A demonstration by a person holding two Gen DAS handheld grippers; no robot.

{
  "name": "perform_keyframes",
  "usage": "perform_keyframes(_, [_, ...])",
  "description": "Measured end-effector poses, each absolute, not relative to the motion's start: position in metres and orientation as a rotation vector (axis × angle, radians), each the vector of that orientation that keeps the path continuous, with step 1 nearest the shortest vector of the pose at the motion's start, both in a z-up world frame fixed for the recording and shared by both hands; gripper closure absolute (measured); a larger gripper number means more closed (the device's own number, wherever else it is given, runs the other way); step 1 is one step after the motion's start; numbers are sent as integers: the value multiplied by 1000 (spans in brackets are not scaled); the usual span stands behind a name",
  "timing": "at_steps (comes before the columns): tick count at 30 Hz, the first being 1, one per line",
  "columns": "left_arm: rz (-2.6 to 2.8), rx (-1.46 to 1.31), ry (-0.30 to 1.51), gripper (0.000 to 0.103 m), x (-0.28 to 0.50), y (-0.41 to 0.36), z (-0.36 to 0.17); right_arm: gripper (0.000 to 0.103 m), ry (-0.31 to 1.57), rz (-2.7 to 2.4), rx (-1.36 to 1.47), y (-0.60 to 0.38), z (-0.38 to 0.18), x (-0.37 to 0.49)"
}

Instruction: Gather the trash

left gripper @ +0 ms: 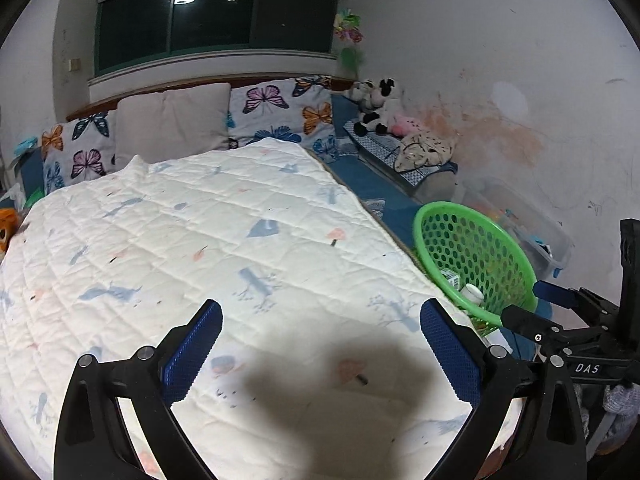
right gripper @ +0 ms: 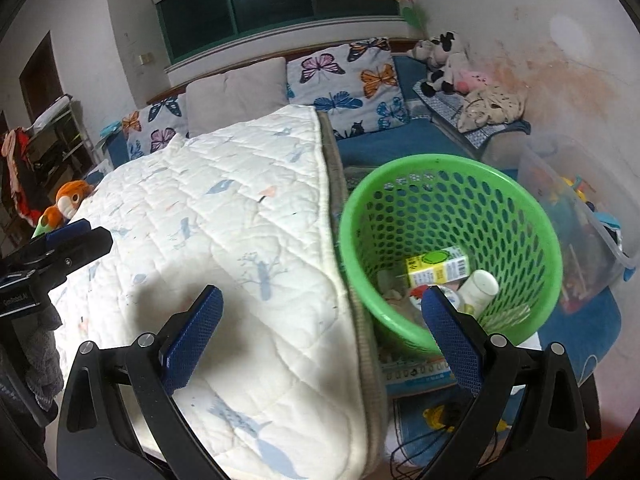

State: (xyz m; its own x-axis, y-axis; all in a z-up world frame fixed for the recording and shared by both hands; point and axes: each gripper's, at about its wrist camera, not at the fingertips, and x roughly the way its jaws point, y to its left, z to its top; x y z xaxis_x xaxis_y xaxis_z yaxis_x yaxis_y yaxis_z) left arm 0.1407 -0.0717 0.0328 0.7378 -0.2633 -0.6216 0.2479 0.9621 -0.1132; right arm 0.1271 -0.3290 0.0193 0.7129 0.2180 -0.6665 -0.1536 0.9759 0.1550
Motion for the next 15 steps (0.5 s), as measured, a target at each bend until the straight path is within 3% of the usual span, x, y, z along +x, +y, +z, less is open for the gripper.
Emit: perform_keyframes(15, [-183,-7,672,7,112,-41,29,5,737,260,99,-302,23,115])
